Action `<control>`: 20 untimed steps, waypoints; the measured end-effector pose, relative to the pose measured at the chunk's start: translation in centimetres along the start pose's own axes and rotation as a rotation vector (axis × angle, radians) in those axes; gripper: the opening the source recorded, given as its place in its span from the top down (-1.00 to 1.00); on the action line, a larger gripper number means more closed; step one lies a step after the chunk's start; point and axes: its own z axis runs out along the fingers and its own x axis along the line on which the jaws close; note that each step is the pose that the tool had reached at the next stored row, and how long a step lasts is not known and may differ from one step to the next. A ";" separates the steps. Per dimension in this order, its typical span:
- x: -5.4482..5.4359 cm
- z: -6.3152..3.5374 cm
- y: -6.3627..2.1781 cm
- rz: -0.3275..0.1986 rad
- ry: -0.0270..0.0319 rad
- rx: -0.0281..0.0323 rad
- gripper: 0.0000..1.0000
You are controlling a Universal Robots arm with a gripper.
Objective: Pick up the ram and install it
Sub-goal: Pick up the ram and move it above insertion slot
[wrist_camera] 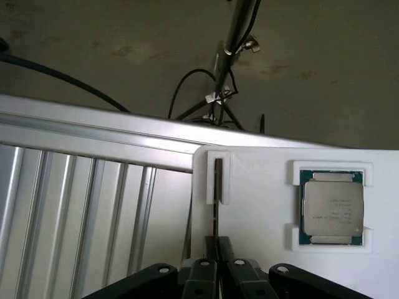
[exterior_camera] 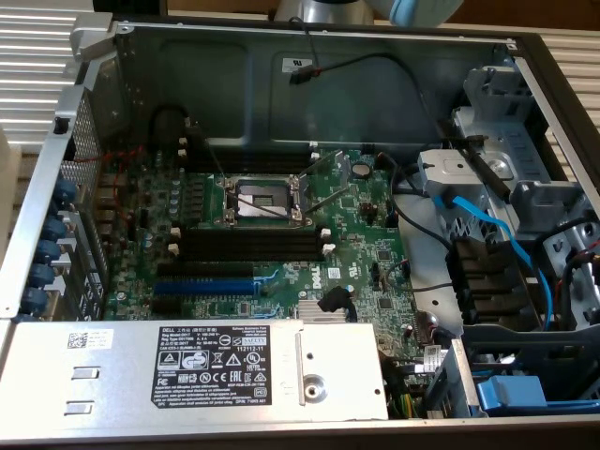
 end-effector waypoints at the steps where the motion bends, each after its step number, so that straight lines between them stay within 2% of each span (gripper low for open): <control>1: 0.0 0.00 0.00 0.000 0.0000 -0.0001 0.74; 16: 0.0 -0.01 0.00 0.021 -0.0010 0.0005 0.74; 20: 0.0 -0.40 0.02 0.021 -0.0009 0.0002 0.74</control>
